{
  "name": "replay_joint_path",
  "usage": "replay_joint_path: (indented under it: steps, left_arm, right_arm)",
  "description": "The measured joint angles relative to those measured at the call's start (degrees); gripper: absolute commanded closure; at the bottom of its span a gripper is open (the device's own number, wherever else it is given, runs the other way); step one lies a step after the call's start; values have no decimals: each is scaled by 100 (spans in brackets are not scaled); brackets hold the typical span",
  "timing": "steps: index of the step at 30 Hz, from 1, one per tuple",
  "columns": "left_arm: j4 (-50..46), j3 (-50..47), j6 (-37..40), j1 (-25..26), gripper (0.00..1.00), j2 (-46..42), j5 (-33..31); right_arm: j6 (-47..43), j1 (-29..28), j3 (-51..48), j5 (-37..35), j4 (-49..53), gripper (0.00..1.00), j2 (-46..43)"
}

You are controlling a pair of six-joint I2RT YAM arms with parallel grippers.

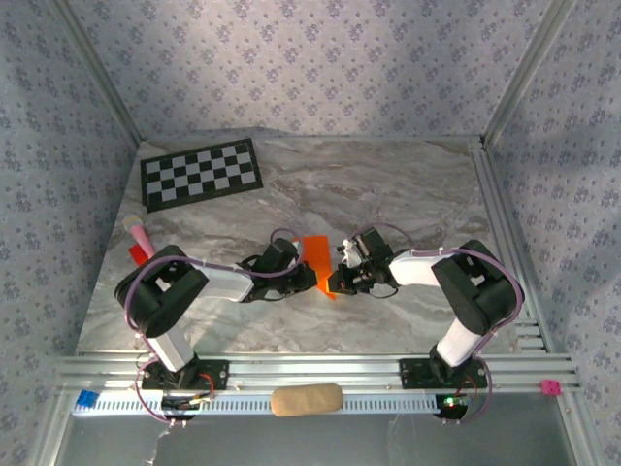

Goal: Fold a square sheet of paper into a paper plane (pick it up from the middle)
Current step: Third fold the triangle at the center of the table.

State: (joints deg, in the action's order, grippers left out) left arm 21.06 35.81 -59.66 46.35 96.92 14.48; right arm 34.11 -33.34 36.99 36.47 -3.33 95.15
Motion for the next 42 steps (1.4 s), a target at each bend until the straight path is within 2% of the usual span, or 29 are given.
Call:
replay_joint_path:
  steps: [15, 28, 35, 42]
  left_arm:
    - [-304, -17, -24, -691, 92, -103, 267]
    - [-625, 127, -116, -767, 90, -131, 125]
    - [-927, 125, -144, -927, 88, -402, -455]
    - [-1130, 181, 76, -767, 87, -761, -553]
  right_arm:
    - [0, 7, 0, 2, 0, 100, 0]
    - [0, 7, 0, -7, -17, 100, 0]
    - [0, 11, 0, -4, -13, 100, 0]
    - [0, 11, 0, -4, -15, 100, -2]
